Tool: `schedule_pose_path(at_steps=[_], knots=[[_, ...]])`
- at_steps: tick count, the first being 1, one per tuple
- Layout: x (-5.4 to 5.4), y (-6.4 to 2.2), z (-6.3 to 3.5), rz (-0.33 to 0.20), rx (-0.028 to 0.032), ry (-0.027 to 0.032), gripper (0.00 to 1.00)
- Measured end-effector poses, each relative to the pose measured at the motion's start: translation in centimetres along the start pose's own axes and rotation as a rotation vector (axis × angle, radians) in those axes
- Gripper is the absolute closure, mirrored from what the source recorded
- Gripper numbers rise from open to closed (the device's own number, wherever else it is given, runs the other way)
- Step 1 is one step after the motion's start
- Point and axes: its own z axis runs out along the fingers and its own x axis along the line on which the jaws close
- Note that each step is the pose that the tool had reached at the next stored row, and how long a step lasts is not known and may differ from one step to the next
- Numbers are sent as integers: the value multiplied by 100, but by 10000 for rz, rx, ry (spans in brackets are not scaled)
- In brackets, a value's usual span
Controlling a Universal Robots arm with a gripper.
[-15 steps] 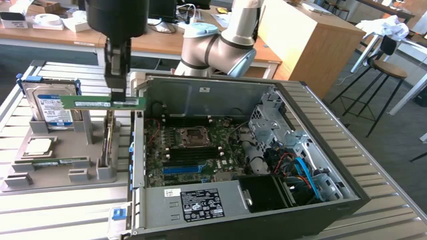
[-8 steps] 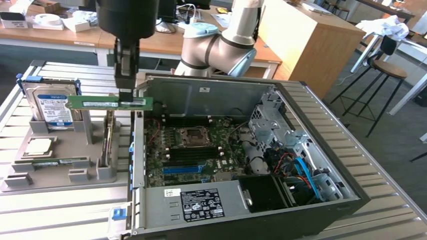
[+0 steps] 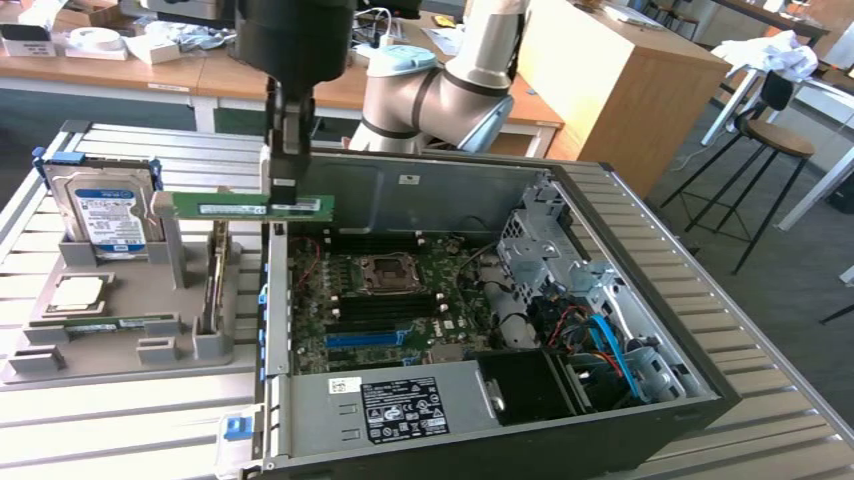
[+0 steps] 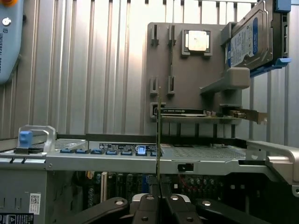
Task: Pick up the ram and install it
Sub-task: 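Pick up the ram and move it above insertion slot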
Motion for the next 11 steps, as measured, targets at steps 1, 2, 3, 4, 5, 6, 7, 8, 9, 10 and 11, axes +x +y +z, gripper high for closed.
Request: schedule_pose_path(at_steps=[1,2,3,4,5,6,7,8,9,10,11], knots=[[0,-17,-1,0,1,0,89],[1,-33,-2,0,0,1,89],[1,-52,-3,0,0,0,89],[1,-68,-3,0,0,0,89],[1,-85,-4,0,0,0,89],[2,-101,-4,1,0,0,89],[2,-118,-5,1,0,0,89],[2,-133,-6,1,1,0,89],[2,-149,-6,1,1,-1,89],[3,-165,-7,1,1,0,89],[3,-179,-8,0,0,0,89]])
